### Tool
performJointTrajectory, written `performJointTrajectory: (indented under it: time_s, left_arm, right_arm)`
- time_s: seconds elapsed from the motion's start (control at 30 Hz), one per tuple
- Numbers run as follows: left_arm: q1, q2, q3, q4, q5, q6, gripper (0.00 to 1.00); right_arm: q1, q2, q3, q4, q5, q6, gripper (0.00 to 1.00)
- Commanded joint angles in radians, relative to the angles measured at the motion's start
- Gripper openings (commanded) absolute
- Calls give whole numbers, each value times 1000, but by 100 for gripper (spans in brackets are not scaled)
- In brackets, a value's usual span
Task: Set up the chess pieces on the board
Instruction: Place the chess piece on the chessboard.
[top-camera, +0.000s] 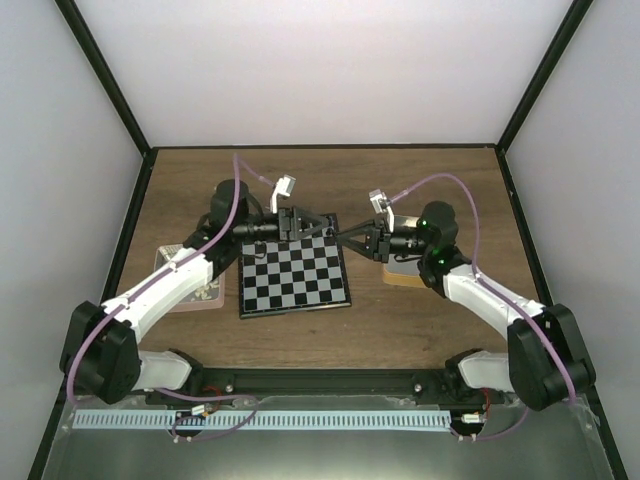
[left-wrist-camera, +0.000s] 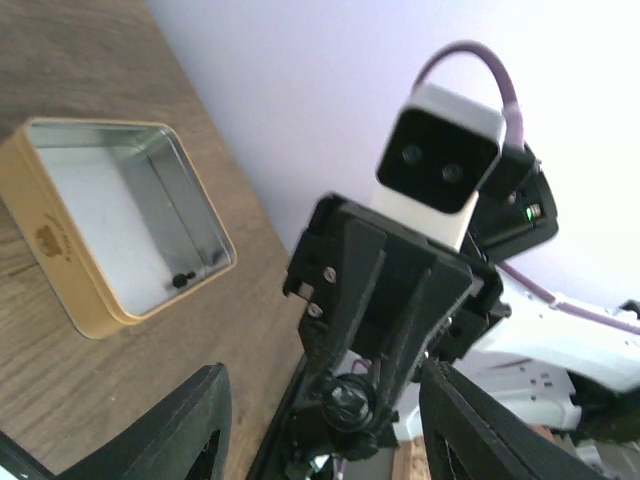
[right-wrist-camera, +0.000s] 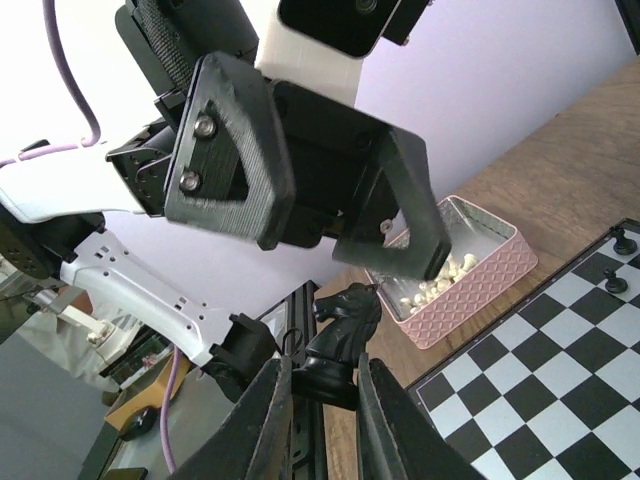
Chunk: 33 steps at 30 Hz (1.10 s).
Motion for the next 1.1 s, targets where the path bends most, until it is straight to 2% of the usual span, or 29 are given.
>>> performJointTrajectory:
  time_s: [0.0,0.27,0.47,0.8,0.9,1.0,1.07]
  left_arm:
    - [-18,10,-22,62,88,-18,50]
    - [-36,39,-30,63,121,-18,43]
    - [-36,67,-31,115,111,-90,43]
    - [-36,106,-50,153,68,-239,42]
    - [-34,113,-50,150,54,-257,42]
    - [-30,121,-55,152,35,-273,34]
    - [-29,123,-56,163,27,-286,32]
  right_arm:
    - [11,36,64,39,-38,2,13]
    - [13,54,79,19,-36,-4,13]
    - [17,61,100,-46,-43,-59,12]
    - [35,61,228,-457,96,-373,12]
    - [35,63,250,-521,129,-426,13]
    - [37,63,257,-553,146,-456,12]
    - [37,62,255,-564,162,-471,12]
